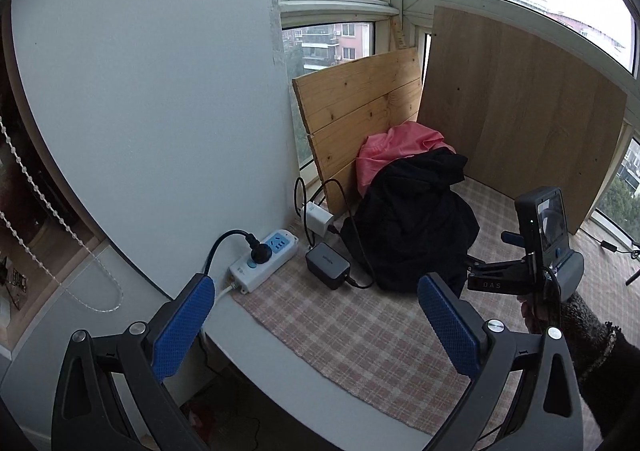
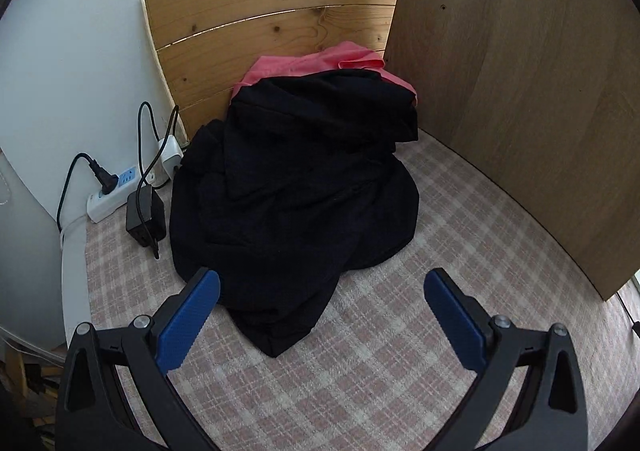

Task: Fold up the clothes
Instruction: 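Grasp the navy garment with the right gripper and pull it onto the cloth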

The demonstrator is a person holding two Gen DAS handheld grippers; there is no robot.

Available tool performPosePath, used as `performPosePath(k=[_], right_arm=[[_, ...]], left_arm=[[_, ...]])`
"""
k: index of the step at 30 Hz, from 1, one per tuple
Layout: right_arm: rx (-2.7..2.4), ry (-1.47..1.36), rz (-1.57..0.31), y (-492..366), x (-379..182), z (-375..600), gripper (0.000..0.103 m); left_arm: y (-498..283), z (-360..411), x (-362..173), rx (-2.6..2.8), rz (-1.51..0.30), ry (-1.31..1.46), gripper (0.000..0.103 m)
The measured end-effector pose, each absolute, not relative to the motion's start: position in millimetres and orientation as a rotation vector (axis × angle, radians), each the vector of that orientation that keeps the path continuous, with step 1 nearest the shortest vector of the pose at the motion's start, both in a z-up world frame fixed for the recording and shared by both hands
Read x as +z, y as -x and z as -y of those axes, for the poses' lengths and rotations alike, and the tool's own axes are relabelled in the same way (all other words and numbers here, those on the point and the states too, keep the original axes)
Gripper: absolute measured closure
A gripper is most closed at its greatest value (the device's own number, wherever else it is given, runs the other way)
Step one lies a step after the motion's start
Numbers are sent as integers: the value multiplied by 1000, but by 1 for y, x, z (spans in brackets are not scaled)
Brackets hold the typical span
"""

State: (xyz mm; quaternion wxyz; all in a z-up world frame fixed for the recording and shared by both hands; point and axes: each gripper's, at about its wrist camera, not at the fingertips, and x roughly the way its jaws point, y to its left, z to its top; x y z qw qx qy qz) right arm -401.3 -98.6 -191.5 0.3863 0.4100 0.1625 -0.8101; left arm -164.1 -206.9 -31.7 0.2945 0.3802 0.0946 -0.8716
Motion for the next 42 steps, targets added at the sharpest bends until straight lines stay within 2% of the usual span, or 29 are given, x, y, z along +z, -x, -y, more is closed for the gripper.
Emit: performPosePath(k=[6, 8, 9, 10, 12, 13, 14, 18, 25, 28, 31, 33, 35, 38, 42], right_arm=[[-1969, -1179, -435, 422, -250, 145, 0], [-1928, -1209, -431, 423, -258, 150, 5], [-1911, -1222, -434, 423, -260, 152, 21], [-1910, -1230, -444, 423, -262, 152, 48], [-1951, -1228, -465, 423, -256, 148, 77], [-1949, -1235, -412, 425, -250, 142, 84], [-1945, -1242, -358, 426, -244, 136, 87], [-1960, -1207, -152, 434, -193, 105, 91], [-2115, -892, 61, 420, -17, 5, 95], [-2217, -750, 58, 381, 47, -62, 96], [-2354, -721, 31, 345, 84, -132, 97], [-2490, -770, 26, 332, 86, -183, 97], [-2680, -914, -43, 322, 59, -223, 97], [-2887, -1430, -299, 328, -22, -295, 97], [-2789, -1726, -3, 292, -93, -357, 95]], left_arm=[[162, 214, -43, -2254, -241, -1059, 1], [162, 216, -46, -2251, -243, -1066, 1], [162, 217, -48, -2250, -243, -1069, 1], [162, 217, -49, -2254, -249, -1073, 1], [163, 218, -51, -2263, -261, -1081, 1], [164, 218, -52, -2271, -261, -1085, 1], [163, 216, -53, -2277, -256, -1091, 1], [157, 214, -50, -2308, -220, -1086, 1], [152, 225, -39, -2400, -257, -1025, 1], [161, 223, -35, -2455, -261, -1011, 1], [181, 210, -36, -2548, -226, -1043, 1], [197, 194, -42, -2610, -189, -1085, 1], [211, 177, -53, -2673, -147, -1142, 1], [234, 147, -77, -2745, -69, -1258, 1], [258, 107, -120, -2822, 30, -1435, 1]])
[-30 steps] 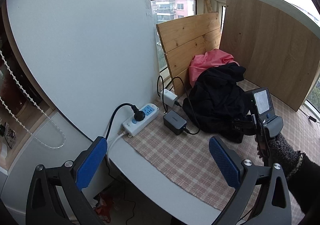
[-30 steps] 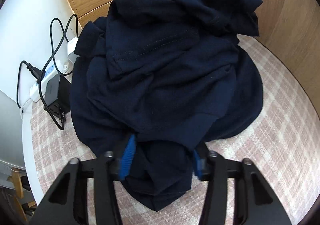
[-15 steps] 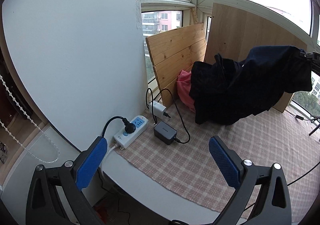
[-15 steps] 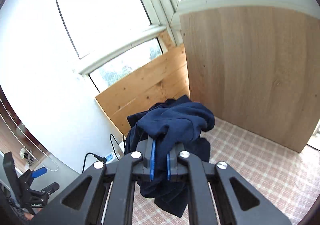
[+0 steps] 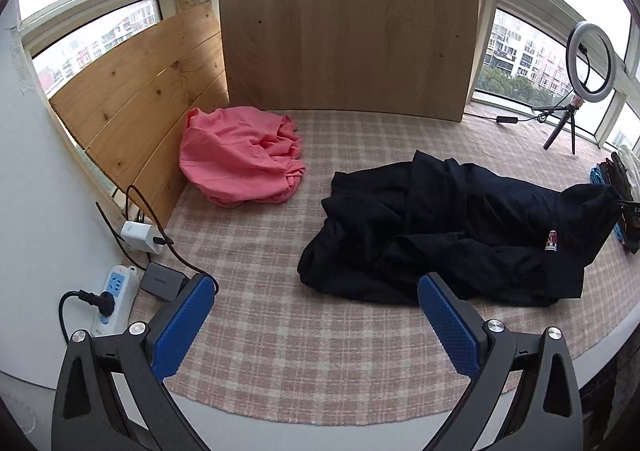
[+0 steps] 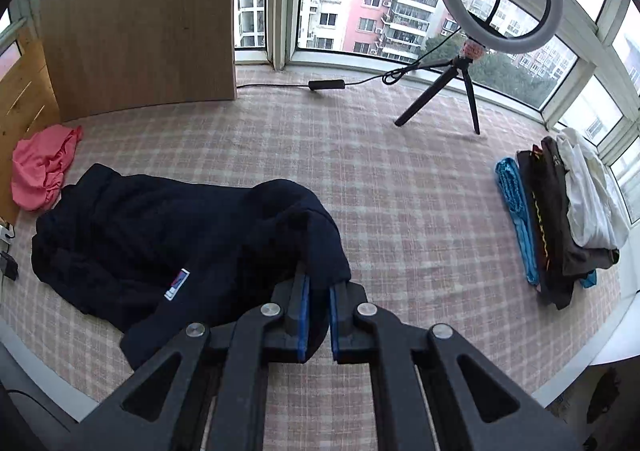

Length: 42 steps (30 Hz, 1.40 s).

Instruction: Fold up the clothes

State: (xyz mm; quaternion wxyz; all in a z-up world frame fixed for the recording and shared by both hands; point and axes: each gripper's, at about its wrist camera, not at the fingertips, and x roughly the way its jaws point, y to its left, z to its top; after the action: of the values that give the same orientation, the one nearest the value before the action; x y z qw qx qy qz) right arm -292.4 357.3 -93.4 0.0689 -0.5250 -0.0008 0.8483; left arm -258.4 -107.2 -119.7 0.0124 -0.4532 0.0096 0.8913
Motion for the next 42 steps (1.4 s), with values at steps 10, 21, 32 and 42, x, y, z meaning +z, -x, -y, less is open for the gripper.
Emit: performPosePath(k=[10, 21, 32, 42], right_arm=[[2555, 1496, 106, 230, -120, -326, 54], [2531, 1875, 183, 274, -212, -288, 52], [3139, 1440, -237, 258, -32, -334, 97], [3288, 681, -56, 313, 243, -376, 98]], left_arm=[[309, 18, -196, 2476, -138, 1511, 1], [348, -22, -239, 2432, -158, 1627, 57], [314, 36, -57, 2700, 33, 1280, 93], [345, 49, 231, 2994, -67, 801, 94]])
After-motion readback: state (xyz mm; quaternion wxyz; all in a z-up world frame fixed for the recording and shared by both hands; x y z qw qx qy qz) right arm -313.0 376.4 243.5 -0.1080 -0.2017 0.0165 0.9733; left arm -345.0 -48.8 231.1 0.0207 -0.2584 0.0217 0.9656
